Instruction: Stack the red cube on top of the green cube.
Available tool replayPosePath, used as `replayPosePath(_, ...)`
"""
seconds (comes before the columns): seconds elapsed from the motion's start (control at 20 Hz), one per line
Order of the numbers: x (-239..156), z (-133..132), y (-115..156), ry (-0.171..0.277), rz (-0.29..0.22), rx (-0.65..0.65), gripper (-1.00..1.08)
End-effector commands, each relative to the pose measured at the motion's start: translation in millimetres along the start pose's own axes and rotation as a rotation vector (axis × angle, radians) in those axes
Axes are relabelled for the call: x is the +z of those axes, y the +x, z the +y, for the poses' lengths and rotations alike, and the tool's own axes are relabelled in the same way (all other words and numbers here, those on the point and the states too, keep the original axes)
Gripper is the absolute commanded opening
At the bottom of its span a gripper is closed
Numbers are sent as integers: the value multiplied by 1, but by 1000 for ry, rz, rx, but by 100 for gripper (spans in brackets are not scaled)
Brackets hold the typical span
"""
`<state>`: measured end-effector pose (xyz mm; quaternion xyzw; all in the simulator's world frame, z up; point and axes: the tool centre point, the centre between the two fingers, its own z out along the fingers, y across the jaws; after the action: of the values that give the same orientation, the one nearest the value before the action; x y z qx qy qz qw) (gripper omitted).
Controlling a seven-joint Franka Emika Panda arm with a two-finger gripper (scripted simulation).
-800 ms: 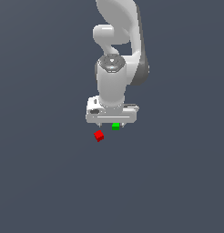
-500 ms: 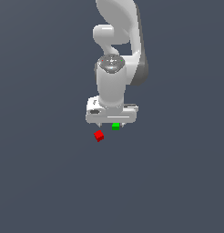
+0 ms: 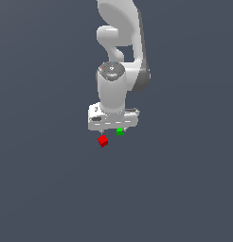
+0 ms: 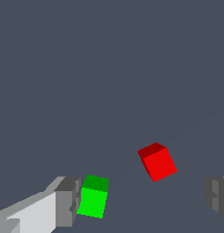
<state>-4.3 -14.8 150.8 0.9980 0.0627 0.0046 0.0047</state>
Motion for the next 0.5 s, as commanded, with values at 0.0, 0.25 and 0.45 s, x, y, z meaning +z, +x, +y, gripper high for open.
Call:
replayPosePath(0.0,7,4,-4,1,-1,-40,100)
replayPosePath(0.25,26,16,-13,4,-2,-141,100)
replayPosePath(0.45,42,26,-19,7,-3,-228,100)
